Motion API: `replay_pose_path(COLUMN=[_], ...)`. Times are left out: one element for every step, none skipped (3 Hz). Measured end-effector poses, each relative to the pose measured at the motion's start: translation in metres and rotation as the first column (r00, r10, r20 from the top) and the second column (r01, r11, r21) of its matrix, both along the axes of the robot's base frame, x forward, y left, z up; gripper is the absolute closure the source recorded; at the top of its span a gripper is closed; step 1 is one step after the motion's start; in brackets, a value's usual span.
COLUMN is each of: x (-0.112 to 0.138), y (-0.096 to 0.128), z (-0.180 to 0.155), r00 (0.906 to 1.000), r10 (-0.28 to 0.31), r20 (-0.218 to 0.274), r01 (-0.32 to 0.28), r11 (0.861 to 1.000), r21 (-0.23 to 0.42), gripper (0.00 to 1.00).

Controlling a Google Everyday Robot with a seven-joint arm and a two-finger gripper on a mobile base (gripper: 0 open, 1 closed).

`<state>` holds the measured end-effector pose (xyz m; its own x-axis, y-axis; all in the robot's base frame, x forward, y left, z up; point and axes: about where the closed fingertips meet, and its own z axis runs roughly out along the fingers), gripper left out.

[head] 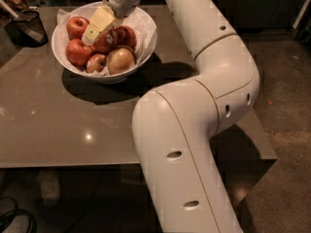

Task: Pick apple from white bowl

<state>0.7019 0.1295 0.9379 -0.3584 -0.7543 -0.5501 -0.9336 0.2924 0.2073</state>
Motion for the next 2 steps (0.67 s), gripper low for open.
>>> replay_pose_path(x=[0.0016, 0.0014], y=[-0.0034, -0.0034], z=[-0.0019, -0.0016], r00=[0.9999, 0.9999], r10=[-0.013, -0.013], r20=[-0.009, -0.009], r01=[0.013, 0.013], r11=[1.000, 1.000], r21=[-0.003, -0.003], gripper=[0.13, 0.35])
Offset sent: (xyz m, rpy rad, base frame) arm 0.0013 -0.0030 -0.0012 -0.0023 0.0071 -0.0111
